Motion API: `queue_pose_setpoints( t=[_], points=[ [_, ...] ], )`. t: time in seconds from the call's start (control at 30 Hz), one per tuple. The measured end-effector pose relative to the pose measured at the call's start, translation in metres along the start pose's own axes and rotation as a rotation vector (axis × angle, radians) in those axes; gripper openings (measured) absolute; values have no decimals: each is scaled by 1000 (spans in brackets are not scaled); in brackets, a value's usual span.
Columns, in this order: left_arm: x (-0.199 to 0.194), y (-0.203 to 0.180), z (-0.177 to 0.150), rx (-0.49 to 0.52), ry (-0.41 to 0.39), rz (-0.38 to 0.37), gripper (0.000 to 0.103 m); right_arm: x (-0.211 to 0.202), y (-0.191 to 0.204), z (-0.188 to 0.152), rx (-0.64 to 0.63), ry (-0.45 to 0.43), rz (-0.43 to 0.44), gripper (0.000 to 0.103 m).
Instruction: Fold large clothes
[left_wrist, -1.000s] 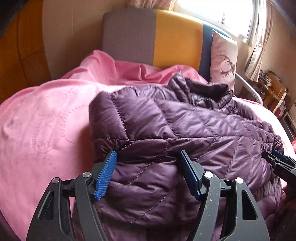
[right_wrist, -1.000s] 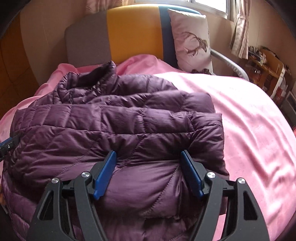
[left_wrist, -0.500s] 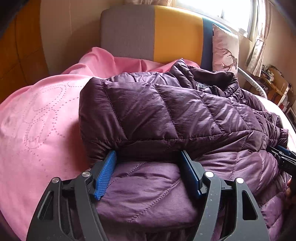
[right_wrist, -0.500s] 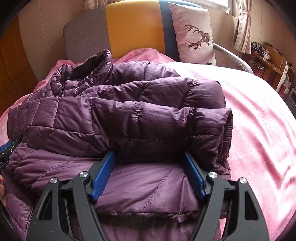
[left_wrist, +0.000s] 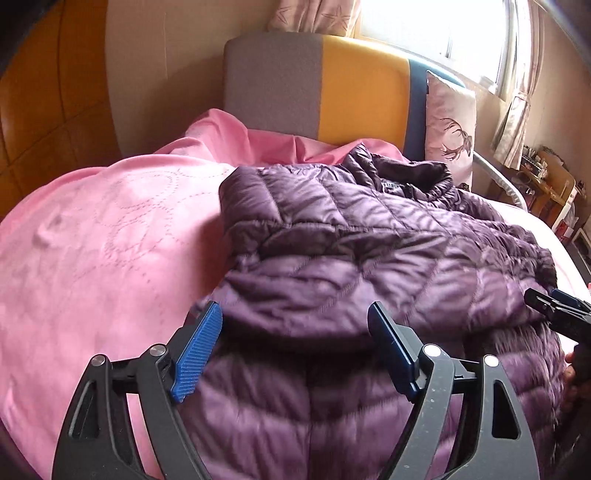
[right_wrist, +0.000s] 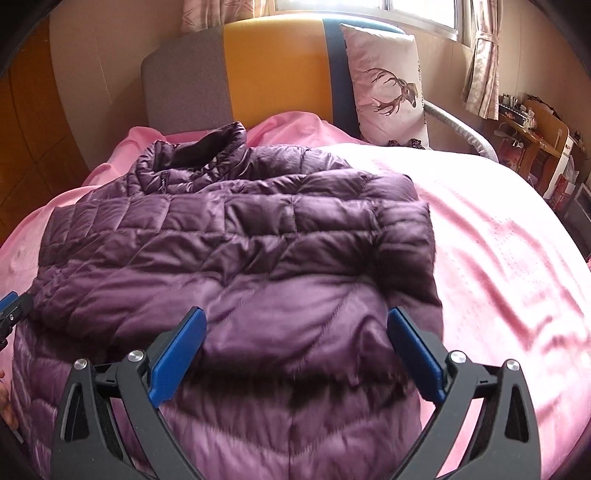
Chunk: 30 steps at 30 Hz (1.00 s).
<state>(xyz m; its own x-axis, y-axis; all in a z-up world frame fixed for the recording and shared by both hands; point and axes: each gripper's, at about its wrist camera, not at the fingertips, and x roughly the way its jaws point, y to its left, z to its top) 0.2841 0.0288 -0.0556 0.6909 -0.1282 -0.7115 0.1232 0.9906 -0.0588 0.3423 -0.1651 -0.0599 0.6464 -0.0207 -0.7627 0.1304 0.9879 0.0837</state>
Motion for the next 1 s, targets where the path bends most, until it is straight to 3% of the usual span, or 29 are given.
queue_pose_setpoints(
  t=[0.27, 0.53, 0.83, 1.0],
  points=[
    [-26, 8, -35, -25, 25, -21, 80, -20, -6, -47, 9, 133, 42, 99],
    [-49, 23, -74, -40, 44, -27, 80, -55, -22, -82, 44, 138, 87, 99],
    [-68, 34, -109, -58, 79, -47, 80, -88, -78, -123, 198, 148, 114, 99],
    [-80, 36, -130, -48, 97, -67, 80, -104, -82, -143, 158, 173, 153, 99]
  ],
)
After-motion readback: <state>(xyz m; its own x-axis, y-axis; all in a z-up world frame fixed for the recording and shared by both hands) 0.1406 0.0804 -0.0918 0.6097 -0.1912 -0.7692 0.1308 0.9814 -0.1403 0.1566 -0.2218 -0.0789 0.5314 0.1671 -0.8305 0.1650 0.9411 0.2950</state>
